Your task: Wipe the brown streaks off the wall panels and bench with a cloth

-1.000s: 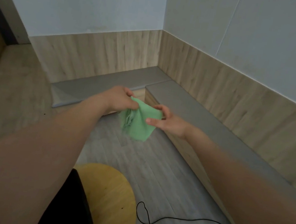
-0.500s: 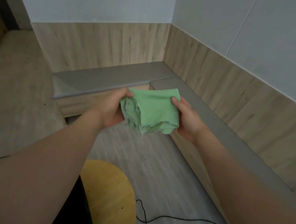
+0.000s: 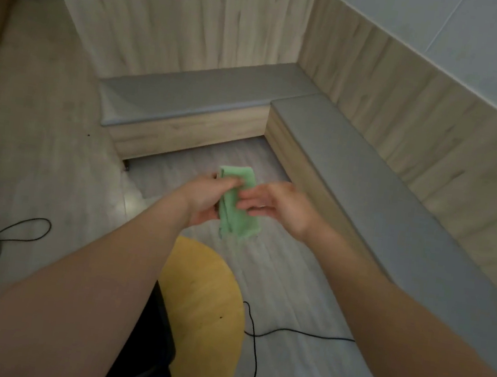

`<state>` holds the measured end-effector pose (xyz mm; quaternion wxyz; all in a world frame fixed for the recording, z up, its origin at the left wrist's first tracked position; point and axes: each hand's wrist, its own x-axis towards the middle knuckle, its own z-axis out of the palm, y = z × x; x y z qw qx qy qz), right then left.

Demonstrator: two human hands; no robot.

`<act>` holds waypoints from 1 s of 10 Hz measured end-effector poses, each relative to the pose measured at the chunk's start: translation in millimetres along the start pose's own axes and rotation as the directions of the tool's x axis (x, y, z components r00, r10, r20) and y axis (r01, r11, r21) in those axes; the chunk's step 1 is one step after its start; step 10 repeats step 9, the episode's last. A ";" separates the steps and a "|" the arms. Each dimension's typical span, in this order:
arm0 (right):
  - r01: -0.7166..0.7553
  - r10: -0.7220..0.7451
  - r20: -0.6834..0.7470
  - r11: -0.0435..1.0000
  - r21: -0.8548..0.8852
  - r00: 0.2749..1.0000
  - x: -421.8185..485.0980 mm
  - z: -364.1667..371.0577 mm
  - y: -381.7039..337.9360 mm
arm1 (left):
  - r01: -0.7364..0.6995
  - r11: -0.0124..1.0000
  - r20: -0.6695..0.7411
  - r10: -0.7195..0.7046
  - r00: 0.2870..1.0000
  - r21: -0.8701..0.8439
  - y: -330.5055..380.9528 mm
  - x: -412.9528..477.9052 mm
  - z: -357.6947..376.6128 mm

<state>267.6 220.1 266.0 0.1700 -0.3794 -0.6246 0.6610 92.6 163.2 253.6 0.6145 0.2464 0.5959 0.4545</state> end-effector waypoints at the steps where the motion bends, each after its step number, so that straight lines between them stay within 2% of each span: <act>1: 0.002 -0.008 -0.267 1.000 -0.023 0.964 18.6 4.7 26.9 | -0.057 0.983 -0.078 0.044 0.996 -0.175 -9.1 7.8 -13.6; 2: -0.079 0.077 -0.071 0.996 -0.027 0.994 29.3 19.2 58.7 | -0.050 0.942 -0.056 0.033 0.998 -0.333 -14.6 11.0 -25.8; 3: -0.108 0.129 -0.062 0.960 0.259 0.990 38.9 29.9 91.7 | -0.046 0.938 -0.092 0.015 0.996 -0.343 -30.1 22.1 -43.0; 4: -0.151 0.194 -0.076 0.910 0.386 0.978 47.1 44.2 135.7 | -0.019 0.994 -0.186 -0.002 0.983 -0.112 -64.2 42.0 -65.6; 5: -0.271 0.334 -0.071 0.857 0.439 0.940 49.7 63.3 194.9 | 0.104 0.982 -0.219 -0.068 0.973 0.159 -115.4 66.1 -91.6; 6: -0.403 0.493 -0.081 0.785 0.471 0.866 46.1 91.2 256.2 | 0.272 0.874 -0.220 -0.195 0.956 0.403 -177.4 88.1 -110.3; 7: -0.517 0.628 -0.117 0.720 0.463 0.769 38.9 119.7 316.1 | 0.358 0.669 -0.219 -0.286 0.933 0.651 -237.2 104.3 -116.6; 8: -0.605 0.721 -0.153 0.661 0.443 0.675 29.0 140.1 365.0 | 0.285 0.354 -0.162 -0.340 0.926 0.891 -281.8 114.1 -118.5; 9: -0.661 0.740 -0.164 0.661 0.356 0.652 23.2 149.7 388.8 | 0.178 0.102 -0.134 -0.343 0.930 0.979 -304.4 120.8 -119.4; 10: -0.661 0.740 -0.164 0.661 0.356 0.652 23.2 149.7 388.8 | 0.178 0.102 -0.134 -0.343 0.930 0.979 -304.4 120.8 -119.4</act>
